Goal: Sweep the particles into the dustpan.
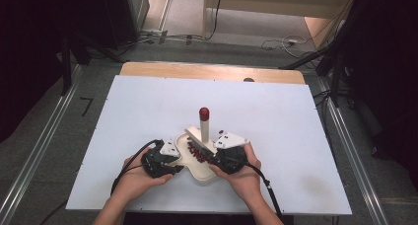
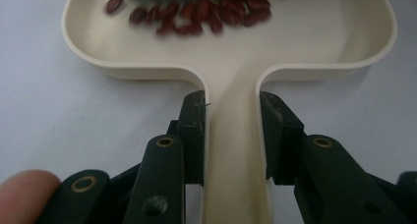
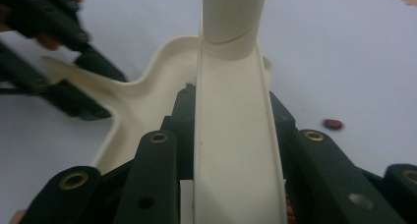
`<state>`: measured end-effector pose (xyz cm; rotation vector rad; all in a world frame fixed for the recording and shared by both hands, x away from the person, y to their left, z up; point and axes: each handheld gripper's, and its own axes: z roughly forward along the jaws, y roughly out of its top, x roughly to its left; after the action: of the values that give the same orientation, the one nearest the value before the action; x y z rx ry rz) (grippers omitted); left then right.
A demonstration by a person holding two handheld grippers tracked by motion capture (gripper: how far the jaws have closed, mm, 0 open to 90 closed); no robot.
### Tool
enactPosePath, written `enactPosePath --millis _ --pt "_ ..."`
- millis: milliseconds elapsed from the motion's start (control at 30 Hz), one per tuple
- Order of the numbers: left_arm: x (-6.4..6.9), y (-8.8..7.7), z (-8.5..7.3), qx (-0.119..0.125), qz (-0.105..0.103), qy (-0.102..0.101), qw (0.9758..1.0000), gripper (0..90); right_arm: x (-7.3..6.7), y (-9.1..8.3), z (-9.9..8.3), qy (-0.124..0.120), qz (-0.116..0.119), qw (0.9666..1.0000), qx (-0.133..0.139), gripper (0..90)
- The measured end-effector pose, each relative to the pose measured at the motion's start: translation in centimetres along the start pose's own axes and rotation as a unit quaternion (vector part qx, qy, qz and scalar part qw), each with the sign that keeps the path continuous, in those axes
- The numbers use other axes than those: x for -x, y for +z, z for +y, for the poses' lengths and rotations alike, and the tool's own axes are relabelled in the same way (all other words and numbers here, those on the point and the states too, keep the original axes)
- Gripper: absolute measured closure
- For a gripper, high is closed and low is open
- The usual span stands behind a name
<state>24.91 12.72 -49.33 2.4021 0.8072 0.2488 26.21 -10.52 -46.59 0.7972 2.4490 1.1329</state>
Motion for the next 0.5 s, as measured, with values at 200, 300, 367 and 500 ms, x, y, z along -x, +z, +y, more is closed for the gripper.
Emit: enactPosePath --millis 200,300,367,500 --pt "0.0 -0.1 -0.1 0.002 0.003 0.006 1.0000 66.2 0.1 -1.6 0.2 0.006 0.028 0.9992 0.027 65.4" --pt "0.1 -0.1 -0.1 0.002 0.005 0.008 1.0000 66.2 2.1 -3.1 0.1 0.032 0.000 0.9982 0.050 65.4" --pt "0.2 -0.2 -0.1 -0.001 0.007 0.012 0.9999 66.2 3.7 -3.9 -0.2 0.050 -0.022 0.9969 0.057 65.4" --pt "0.5 -0.5 -0.1 -0.005 0.009 0.019 0.9998 66.2 6.7 -5.1 -1.4 0.078 -0.072 0.9927 0.057 65.3"
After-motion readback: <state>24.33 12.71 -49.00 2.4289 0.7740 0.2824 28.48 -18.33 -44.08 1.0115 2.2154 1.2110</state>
